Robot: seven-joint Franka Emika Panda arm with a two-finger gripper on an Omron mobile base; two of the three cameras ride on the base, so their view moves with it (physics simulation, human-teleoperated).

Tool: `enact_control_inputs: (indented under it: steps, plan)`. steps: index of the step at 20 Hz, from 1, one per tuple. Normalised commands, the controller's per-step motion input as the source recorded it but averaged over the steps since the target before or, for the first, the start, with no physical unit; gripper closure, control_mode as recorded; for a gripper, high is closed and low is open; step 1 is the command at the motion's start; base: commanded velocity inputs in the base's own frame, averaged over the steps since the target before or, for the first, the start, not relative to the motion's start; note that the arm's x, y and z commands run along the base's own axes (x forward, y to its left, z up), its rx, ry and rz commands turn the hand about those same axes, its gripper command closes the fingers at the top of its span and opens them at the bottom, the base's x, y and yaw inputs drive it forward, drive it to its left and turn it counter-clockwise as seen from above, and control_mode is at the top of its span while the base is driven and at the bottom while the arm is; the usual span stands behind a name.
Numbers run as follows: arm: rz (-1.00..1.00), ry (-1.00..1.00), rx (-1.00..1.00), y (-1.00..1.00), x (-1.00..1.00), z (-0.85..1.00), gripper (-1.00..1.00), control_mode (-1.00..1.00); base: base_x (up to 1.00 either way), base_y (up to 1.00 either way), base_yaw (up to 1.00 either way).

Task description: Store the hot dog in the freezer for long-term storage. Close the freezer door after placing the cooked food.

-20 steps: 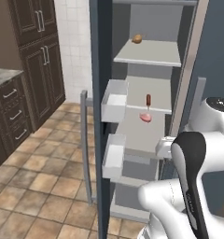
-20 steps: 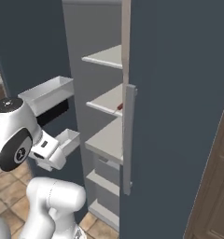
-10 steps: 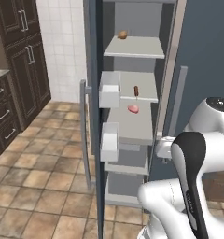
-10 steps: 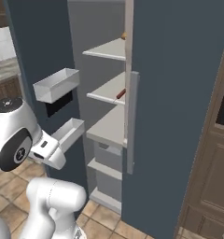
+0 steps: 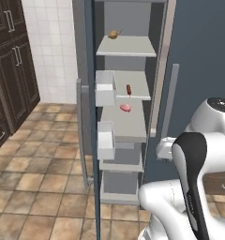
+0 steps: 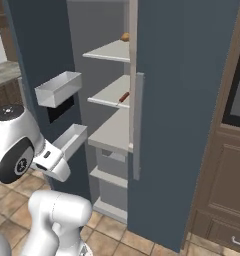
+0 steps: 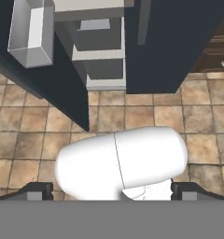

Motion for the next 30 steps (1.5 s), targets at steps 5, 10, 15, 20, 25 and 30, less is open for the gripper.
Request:
enact_control_inputs:
  steps: [5,10,15,20,25,30]
  plan:
    - [0.00,0.00,0.00,0.00,0.00,0.00,-1.00,1.00,-0.10,0.34,-0.12]
    - [0.00,0.00,0.00,0.00,0.00,0.00,-1.00,1.00,-0.17,0.40,-0.03]
    - [0.00,0.00,0.00,0.00,0.00,0.00,-1.00,1.00,-0.11,0.43,-0.12]
    - [0.00,0.00,0.00,0.00,0.00,0.00,-1.00,1.00,-0.03,0.45,-0.18]
    - [0.00,0.00,0.00,0.00,0.00,0.00,-1.00,1.00,-0.12,0.38,-0.23]
    - [0.00,0.00,0.00,0.00,0.00,0.00,-1.00,1.00,-0.09,0.23,-0.27]
